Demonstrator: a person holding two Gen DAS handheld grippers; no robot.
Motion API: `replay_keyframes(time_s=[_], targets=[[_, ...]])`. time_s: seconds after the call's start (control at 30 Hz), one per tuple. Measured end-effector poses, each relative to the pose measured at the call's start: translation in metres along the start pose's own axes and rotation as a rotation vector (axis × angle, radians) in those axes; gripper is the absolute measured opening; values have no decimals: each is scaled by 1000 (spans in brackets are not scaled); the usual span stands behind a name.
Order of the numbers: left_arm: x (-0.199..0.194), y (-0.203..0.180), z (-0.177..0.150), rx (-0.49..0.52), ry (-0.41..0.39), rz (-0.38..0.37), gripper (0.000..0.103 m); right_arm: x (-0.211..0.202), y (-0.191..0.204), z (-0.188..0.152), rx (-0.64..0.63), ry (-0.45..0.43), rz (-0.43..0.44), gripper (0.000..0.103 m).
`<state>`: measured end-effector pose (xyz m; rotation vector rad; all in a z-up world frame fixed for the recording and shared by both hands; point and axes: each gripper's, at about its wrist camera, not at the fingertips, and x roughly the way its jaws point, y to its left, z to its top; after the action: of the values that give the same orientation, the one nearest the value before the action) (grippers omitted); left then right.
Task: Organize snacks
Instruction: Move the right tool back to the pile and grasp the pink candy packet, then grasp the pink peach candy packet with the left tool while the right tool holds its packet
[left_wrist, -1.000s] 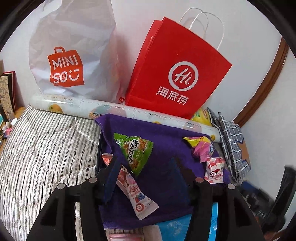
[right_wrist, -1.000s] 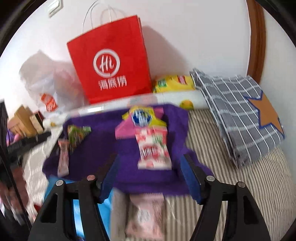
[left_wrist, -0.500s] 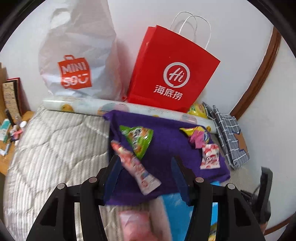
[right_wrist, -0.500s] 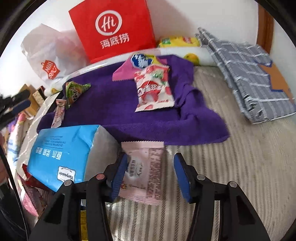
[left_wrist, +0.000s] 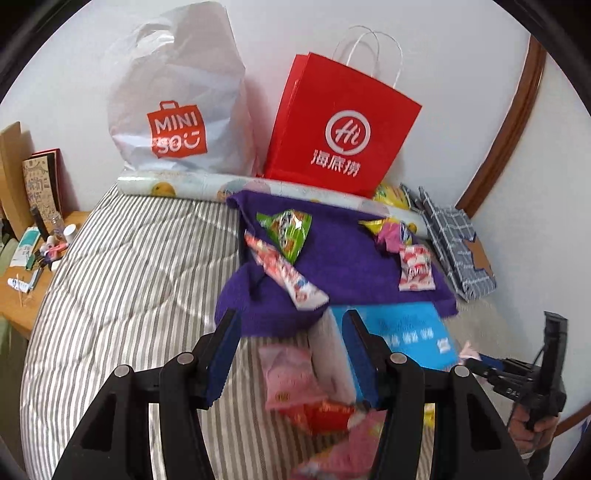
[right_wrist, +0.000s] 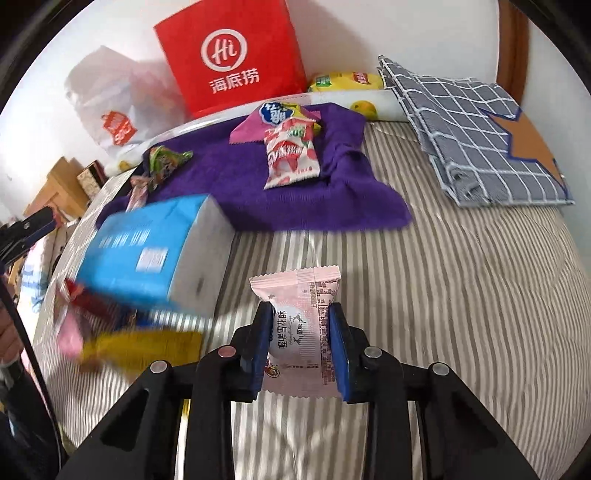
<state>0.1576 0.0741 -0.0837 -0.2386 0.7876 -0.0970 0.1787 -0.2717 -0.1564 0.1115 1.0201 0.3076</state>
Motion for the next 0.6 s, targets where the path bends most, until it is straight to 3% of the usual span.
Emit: replay_keyframes(time_s=[0.2,0.5,0.6], targets=[[-4,-3,-21,-6,47,-34,56,7,3,-22,1,-20,-18,33],[12,8,-32,-32,99,60,61,10,15,-32,-64,-99,-101,41],[29,5,-24,-9,133,53,61,12,19,-32,-84,-102,-126,41]])
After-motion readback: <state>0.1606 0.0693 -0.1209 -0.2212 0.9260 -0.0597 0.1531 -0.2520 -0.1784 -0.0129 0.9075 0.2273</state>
